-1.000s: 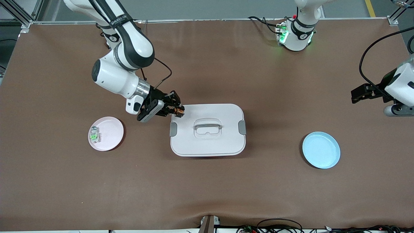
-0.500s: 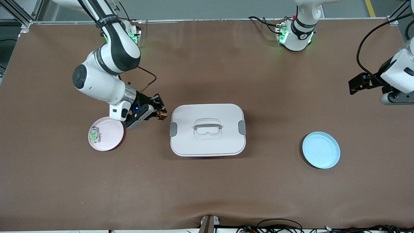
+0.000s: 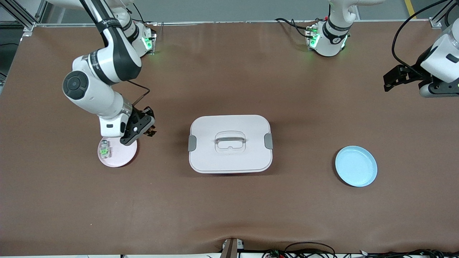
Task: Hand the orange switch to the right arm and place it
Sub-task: 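Carry the switch with the right gripper while the left gripper withdraws, then lower the switch onto the pink plate beside the green switch, right gripper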
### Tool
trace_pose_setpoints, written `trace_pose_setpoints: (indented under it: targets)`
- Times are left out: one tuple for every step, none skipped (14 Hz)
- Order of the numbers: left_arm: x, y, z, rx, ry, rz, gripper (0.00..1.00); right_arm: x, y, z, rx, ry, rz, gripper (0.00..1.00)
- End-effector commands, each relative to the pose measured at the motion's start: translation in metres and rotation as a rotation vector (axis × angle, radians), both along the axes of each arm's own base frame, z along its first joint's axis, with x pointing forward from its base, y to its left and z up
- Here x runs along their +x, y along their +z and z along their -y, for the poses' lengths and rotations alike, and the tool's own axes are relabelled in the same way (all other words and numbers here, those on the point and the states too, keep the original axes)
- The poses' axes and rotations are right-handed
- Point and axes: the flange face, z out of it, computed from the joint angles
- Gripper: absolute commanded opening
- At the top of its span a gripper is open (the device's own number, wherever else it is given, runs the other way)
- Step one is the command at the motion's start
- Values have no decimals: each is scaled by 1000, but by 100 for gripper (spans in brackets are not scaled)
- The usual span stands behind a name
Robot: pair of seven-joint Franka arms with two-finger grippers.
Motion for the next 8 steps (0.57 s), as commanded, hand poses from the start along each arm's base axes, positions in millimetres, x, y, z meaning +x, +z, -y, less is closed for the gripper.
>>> trace_pose_setpoints:
  targets:
    - [-5,-1,2,-31,-24,10,100,9,3,42,-36,121,28,0]
    - [-4,-1,2,-38,-24,9,100,14,2,65,-51,165,39,0]
    - [-4,-2,2,-46,-27,8,100,20,2,86,-62,213,56,0]
    - [-4,-2,1,-47,-27,5,100,22,-1,103,-65,243,64,0]
    - [-5,-1,1,-47,-27,7,100,25,-8,121,-64,270,66,0]
    - [-6,0,1,-47,-27,5,100,27,-17,130,-63,313,63,0]
    - [-7,2,2,-48,-29,10,100,30,-28,140,-61,336,64,0]
    - [-7,3,3,-48,-30,11,100,33,-37,149,-64,346,75,0]
